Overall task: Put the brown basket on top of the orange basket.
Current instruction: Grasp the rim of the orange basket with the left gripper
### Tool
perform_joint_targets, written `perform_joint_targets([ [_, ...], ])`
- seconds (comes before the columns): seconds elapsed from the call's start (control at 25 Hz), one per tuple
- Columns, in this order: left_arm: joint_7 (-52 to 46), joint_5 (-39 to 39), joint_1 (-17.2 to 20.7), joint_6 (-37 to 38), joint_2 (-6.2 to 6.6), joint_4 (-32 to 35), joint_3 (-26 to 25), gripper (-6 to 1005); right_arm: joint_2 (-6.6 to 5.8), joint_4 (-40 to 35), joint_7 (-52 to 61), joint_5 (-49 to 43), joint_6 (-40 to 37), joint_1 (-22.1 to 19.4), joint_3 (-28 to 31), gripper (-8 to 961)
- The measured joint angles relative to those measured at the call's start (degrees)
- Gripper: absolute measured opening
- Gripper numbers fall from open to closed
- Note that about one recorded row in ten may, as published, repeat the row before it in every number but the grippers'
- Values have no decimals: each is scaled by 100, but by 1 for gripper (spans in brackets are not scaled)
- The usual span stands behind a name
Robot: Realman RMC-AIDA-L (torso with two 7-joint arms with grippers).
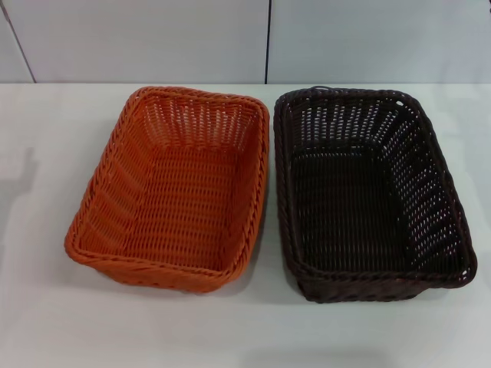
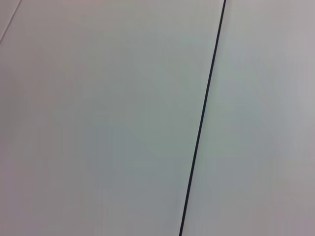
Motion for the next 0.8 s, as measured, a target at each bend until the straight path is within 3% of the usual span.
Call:
perform_joint_targets([
  [0.8,-49,46,-10,-255,45,88,-40,811,8,85,-1,0,0,26,33,695],
])
